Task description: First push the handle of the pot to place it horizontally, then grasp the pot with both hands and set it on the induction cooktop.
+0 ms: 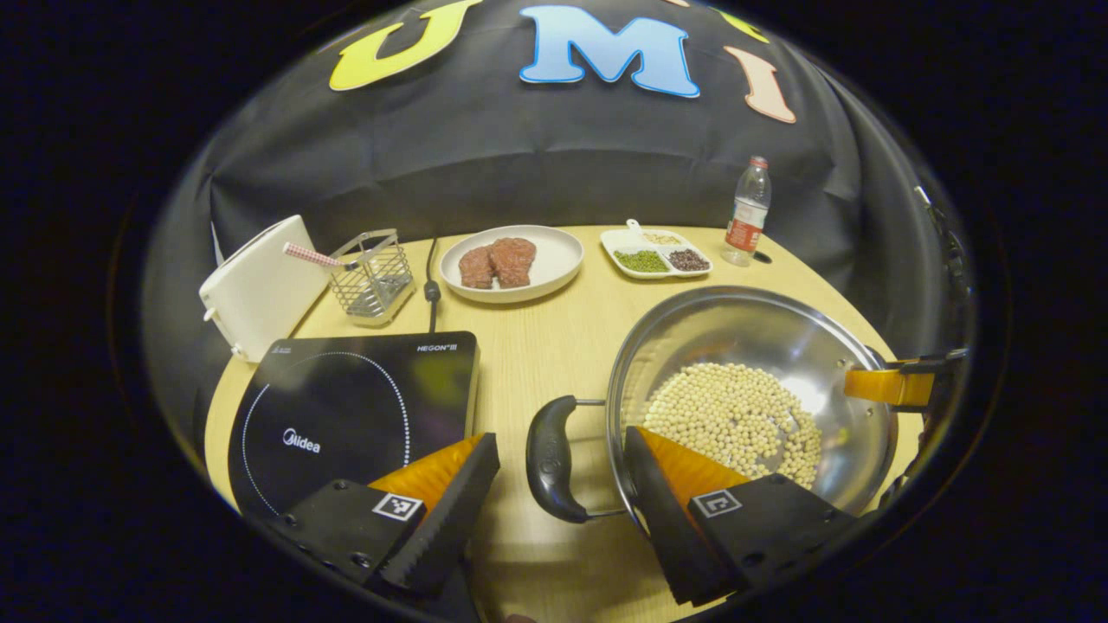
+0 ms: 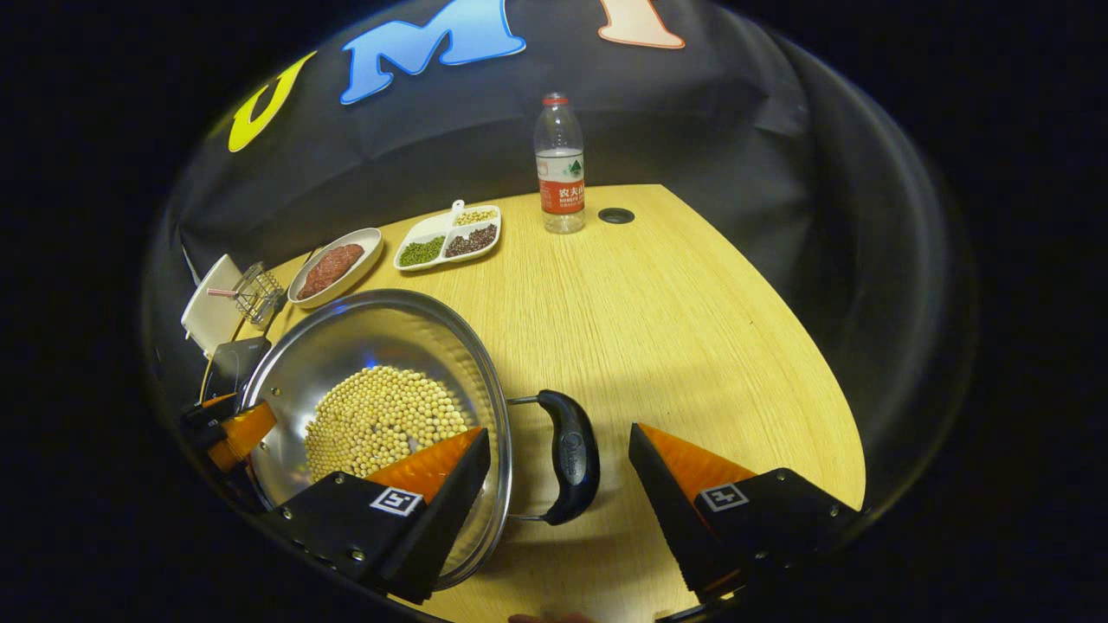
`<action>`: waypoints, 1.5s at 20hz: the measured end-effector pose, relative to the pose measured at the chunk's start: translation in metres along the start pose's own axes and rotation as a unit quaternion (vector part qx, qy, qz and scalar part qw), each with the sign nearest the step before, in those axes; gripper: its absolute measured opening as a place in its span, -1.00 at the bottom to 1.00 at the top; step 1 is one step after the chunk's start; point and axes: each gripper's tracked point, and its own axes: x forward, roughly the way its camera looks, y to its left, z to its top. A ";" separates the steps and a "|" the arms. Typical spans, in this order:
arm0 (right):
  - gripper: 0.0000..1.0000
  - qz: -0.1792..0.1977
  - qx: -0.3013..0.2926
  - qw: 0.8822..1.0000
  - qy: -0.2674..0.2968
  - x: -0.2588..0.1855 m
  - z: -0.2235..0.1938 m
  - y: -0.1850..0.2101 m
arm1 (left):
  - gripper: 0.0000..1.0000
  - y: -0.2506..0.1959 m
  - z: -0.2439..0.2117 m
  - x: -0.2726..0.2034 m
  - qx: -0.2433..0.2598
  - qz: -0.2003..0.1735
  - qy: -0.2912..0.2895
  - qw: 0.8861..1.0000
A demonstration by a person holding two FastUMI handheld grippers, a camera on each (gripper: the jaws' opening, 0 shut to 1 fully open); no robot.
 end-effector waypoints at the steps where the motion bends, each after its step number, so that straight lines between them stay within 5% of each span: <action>1: 1.00 0.000 -0.001 1.000 0.002 0.002 -0.002 0.001 | 0.84 -0.002 -0.001 0.003 0.001 -0.004 0.002 1.000; 3: 0.80 0.000 -0.003 1.000 0.008 0.007 -0.006 0.003 | 0.86 -0.007 0.000 0.008 0.006 -0.014 0.001 1.000; 8: 0.46 0.007 -0.014 1.000 0.015 0.012 -0.008 0.012 | 0.42 -0.007 0.001 0.013 0.015 -0.012 -0.001 1.000; 13: 0.27 0.009 -0.014 1.000 0.017 0.010 -0.008 0.013 | 0.39 -0.006 0.001 0.014 0.022 -0.009 0.005 1.000; 30: 0.36 0.004 -0.027 1.000 0.000 -0.029 0.013 0.029 | 0.38 0.011 0.027 -0.023 0.012 0.004 -0.017 1.000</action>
